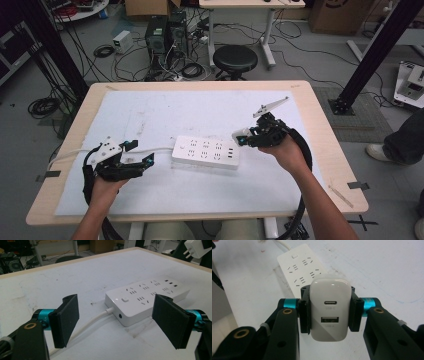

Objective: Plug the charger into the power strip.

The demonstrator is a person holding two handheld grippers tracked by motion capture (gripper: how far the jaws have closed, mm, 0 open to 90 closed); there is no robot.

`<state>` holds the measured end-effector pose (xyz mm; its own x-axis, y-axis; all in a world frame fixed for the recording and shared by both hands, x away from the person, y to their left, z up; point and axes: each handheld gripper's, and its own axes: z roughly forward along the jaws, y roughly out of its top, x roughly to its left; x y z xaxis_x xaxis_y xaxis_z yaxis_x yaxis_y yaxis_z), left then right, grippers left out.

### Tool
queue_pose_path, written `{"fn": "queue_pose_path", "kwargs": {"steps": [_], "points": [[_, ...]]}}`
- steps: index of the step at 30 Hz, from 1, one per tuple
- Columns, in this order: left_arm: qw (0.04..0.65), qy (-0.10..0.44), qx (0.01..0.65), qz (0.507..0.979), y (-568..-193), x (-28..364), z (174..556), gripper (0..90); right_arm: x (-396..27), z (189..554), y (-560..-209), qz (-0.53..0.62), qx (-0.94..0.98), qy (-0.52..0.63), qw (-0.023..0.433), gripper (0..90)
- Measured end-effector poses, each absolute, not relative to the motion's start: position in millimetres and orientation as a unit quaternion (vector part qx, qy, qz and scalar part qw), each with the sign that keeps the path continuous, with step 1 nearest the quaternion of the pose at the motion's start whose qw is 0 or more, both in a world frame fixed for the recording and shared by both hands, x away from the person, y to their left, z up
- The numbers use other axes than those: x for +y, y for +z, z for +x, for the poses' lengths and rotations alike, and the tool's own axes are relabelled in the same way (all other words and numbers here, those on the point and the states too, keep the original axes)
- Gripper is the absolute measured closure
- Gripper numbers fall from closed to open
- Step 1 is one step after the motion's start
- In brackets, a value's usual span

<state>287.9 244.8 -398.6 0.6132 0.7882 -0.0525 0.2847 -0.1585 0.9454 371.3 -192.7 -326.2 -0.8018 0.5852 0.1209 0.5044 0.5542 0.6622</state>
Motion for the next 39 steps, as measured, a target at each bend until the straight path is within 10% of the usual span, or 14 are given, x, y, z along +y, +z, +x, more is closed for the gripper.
{"fn": "queue_pose_path", "kwargs": {"steps": [39], "points": [[0.528,0.241,0.371,0.725,-406.0,255.2,291.9,21.8,-135.8,417.2,-345.7,0.210,0.948,0.238,0.031,63.3]]}}
